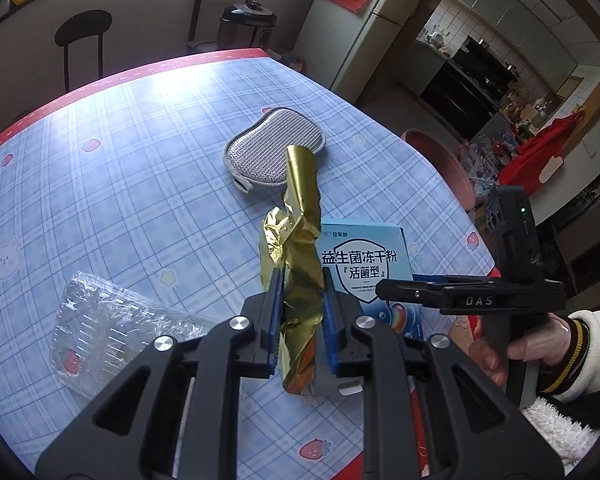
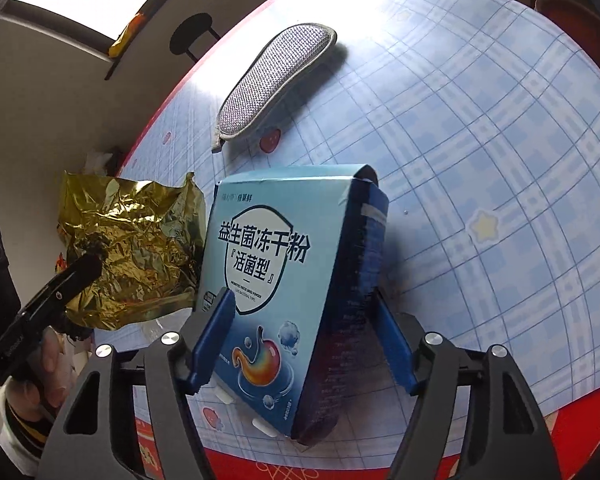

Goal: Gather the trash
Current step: 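Lift the gold foil bag with the left gripper while the right grasps and lifts the blue box, then carry the blue box over the bucket and open the right gripper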

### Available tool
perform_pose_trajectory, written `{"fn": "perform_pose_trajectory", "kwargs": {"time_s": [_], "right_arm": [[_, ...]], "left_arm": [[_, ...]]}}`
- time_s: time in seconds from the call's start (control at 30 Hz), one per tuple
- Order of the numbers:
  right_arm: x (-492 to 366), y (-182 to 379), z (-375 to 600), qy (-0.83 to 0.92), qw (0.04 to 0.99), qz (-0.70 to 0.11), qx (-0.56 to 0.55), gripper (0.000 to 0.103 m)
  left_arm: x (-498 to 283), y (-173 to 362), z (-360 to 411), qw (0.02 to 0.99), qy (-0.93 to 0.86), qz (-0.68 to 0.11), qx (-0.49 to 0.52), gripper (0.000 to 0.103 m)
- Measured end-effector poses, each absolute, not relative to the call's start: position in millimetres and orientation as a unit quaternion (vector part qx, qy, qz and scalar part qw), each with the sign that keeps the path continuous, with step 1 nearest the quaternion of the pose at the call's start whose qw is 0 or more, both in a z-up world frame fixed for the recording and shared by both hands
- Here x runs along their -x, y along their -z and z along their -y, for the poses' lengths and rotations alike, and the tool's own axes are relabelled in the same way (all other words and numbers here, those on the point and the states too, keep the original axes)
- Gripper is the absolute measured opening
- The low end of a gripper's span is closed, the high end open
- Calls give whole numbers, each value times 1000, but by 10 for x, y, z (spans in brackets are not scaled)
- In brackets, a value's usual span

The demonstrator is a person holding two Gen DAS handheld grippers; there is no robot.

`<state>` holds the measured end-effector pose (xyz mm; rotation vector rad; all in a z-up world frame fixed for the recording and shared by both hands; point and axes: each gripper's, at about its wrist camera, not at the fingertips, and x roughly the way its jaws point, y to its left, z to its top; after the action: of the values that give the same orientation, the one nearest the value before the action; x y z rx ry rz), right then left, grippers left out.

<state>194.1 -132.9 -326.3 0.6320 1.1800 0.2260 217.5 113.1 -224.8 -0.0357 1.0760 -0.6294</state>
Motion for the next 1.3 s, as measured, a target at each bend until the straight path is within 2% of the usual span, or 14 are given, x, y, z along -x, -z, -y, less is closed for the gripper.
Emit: {"fn": "perform_pose_trajectory", "kwargs": {"time_s": [0.17, 0.23, 0.3, 0.37, 0.63, 1.0, 1.3], "right_arm": [[-1910, 2910, 1321, -141, 798, -505, -299, 59], [-1926, 2792, 1213, -179, 798, -495, -293, 49], [-1950, 2726, 1010, -191, 804, -505, -249, 49], [-1954, 2716, 846, -197, 810, -508, -216, 44], [-1865, 2474, 912, -175, 836, -479, -200, 34], [-1722, 1775, 1333, -159, 889, -387, -186, 34], [-1640, 1056, 2178, -120, 934, -292, -168, 34]], "left_arm": [[-2117, 2279, -1172, 808, 296, -509, 28, 21], [-2074, 2292, -1178, 805, 301, -510, 31, 21], [-2042, 2293, -1190, 803, 305, -511, 34, 21], [-2018, 2291, -1195, 805, 302, -509, 35, 21], [-1906, 2203, -1406, 822, 274, -495, 59, 20], [-1544, 1454, -1966, 879, 215, -406, 129, 20], [-1238, 686, -1905, 919, 172, -329, 133, 20]]}}
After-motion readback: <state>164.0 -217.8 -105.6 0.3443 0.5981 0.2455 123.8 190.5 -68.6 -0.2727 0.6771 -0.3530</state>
